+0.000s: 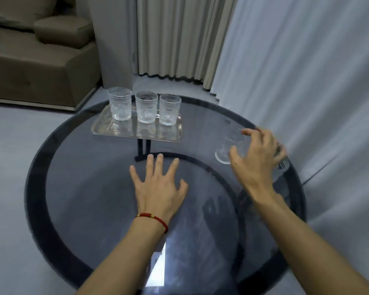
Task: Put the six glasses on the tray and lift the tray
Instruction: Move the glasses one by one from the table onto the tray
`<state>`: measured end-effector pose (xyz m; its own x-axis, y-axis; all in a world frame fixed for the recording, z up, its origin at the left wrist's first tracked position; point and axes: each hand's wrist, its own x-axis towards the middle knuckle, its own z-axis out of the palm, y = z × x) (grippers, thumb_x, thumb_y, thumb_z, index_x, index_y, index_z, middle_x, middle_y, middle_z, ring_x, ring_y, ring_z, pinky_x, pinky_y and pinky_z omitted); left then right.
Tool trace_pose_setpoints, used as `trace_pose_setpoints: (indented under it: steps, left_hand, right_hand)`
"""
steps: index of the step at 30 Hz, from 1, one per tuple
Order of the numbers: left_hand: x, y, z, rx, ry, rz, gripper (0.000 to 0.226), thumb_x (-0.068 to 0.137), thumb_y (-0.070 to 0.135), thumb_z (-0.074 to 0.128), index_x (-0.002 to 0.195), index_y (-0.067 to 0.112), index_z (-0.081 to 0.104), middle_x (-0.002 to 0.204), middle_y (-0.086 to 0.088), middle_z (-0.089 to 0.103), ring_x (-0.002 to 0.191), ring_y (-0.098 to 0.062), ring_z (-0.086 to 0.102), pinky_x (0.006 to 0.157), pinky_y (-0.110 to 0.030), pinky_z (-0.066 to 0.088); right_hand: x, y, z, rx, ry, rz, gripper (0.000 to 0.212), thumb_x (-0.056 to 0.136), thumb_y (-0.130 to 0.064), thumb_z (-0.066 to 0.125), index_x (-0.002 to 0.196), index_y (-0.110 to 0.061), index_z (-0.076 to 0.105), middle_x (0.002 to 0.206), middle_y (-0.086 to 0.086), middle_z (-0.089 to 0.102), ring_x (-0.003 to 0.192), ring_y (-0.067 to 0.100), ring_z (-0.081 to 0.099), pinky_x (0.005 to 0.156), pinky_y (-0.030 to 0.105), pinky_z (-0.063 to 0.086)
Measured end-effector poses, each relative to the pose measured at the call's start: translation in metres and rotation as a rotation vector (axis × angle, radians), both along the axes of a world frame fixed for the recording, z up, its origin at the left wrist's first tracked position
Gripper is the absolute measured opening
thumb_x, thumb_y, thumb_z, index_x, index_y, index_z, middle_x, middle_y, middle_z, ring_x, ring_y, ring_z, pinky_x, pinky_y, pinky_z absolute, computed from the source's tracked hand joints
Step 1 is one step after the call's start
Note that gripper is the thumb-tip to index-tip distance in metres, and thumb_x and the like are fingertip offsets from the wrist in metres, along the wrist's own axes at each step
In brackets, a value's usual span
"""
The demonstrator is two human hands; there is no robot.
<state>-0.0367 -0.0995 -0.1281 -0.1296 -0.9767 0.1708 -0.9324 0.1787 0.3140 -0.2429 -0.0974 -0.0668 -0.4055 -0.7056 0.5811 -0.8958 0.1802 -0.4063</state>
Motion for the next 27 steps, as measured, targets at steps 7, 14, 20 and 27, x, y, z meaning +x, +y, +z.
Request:
trace_pose_setpoints:
  steps: [7, 14, 20, 27]
  left_hand:
    - [0.004, 0.018, -0.002, -0.032, -0.026, -0.073, 0.062, 0.091, 0.054, 0.036, 0.151, 0.041, 0.026, 0.165, -0.002, 0.018, 0.154, -0.021, 0.002, 0.119, -0.064, 0.003]
    - [0.030, 0.014, -0.013, 0.053, -0.084, -0.010, 0.062, 0.093, 0.057, 0.034, 0.152, 0.041, 0.022, 0.166, -0.002, 0.015, 0.154, -0.024, 0.003, 0.118, -0.065, 0.006]
    - [0.045, 0.003, -0.016, 0.072, -0.072, 0.094, 0.063, 0.093, 0.057, 0.032, 0.153, 0.039, 0.022, 0.166, -0.003, 0.017, 0.153, -0.027, 0.006, 0.118, -0.065, 0.008]
    - [0.048, -0.001, -0.027, 0.051, -0.087, 0.104, 0.064, 0.091, 0.059, 0.021, 0.152, 0.040, 0.022, 0.165, -0.002, 0.019, 0.153, -0.026, 0.010, 0.117, -0.065, 0.007]
  right_hand:
    - [-0.074, 0.032, -0.031, 0.206, -0.265, -0.095, 0.100, 0.085, -0.049, 0.073, 0.158, -0.010, 0.018, 0.157, 0.019, 0.033, 0.141, 0.039, 0.037, 0.113, 0.055, 0.032]
    - [-0.073, 0.039, -0.025, 0.120, -0.295, -0.027, 0.104, 0.069, -0.054, 0.079, 0.154, -0.017, 0.031, 0.147, 0.009, 0.047, 0.128, 0.029, 0.052, 0.100, 0.039, 0.043]
    - [-0.008, 0.036, 0.003, 0.063, -0.320, 0.351, 0.095, 0.067, -0.060, 0.081, 0.147, -0.028, 0.040, 0.123, -0.007, 0.058, 0.102, 0.004, 0.062, 0.084, 0.023, 0.049]
    - [0.094, -0.076, 0.017, 0.049, -0.392, 0.511, 0.092, 0.071, -0.048, 0.084, 0.147, -0.017, 0.042, 0.137, 0.003, 0.056, 0.118, 0.014, 0.055, 0.101, 0.031, 0.048]
